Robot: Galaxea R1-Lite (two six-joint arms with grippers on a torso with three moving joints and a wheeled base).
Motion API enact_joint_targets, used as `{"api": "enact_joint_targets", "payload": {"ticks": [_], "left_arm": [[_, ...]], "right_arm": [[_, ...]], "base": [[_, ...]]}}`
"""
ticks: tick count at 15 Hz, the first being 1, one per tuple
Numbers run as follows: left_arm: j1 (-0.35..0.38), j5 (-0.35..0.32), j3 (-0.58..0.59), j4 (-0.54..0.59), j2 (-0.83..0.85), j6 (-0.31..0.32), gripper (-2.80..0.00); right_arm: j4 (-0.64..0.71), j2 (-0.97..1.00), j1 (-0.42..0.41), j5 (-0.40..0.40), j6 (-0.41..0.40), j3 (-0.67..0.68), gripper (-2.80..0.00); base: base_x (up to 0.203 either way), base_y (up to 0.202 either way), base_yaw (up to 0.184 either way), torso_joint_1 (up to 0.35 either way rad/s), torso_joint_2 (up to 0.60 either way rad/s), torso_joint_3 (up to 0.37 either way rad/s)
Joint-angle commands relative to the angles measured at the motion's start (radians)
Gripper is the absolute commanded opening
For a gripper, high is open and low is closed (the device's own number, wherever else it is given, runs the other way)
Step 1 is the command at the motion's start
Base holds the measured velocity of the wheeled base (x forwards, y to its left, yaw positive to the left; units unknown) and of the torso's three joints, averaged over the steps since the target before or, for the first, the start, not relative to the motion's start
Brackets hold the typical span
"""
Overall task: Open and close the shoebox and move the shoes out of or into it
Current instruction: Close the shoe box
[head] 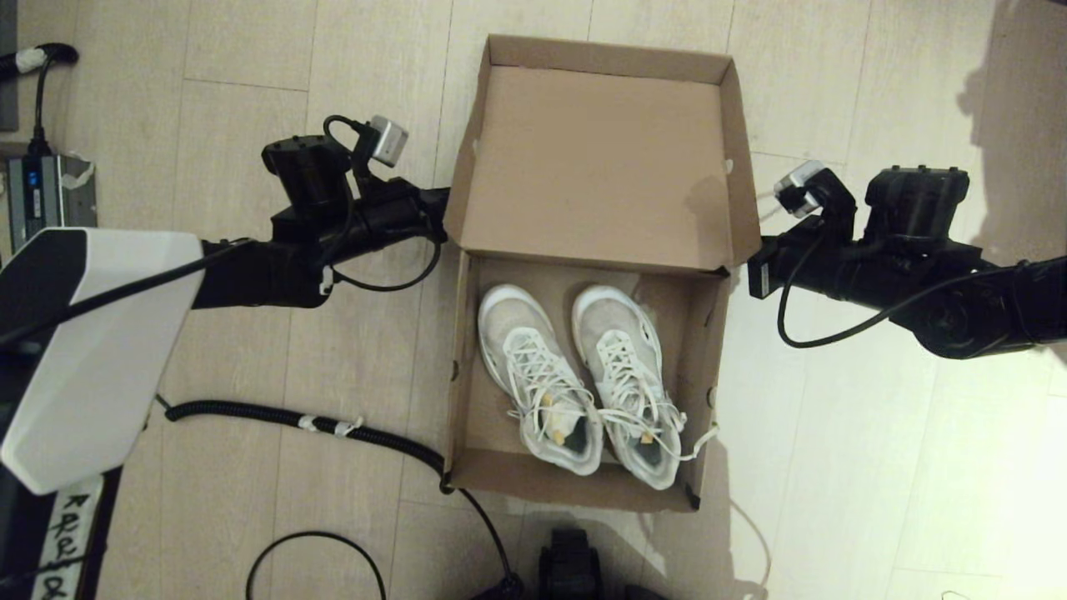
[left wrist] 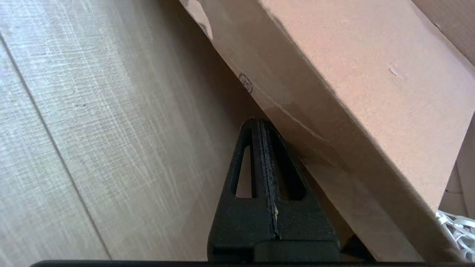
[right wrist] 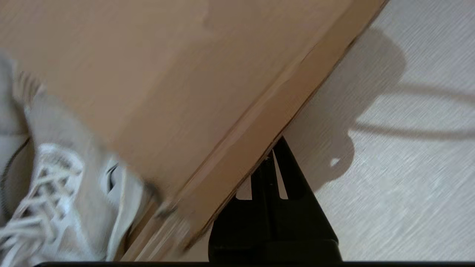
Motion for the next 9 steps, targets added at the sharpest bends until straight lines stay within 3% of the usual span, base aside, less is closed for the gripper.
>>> {"api": "enact_joint_targets", "payload": {"ticks": [1,9], "left_arm": [[0.0,-0.004,-0.001,-0.004,0.004,0.0,-2.8],[-0.012,-0.004,-0.007,-0.004,-0.018,0.0,-2.8]], "right_arm": [[-0.004,0.031,0.0,0.003,-0.001,-0.04,-2.8],[-0.002,0.03,0.0,-0.005,-0.001,-0.098,-2.8]], "base": [[0.0,0.0,0.0,0.0,0.0,0.0],[0.0,0.0,0.0,0.0,0.0,0.0]]}}
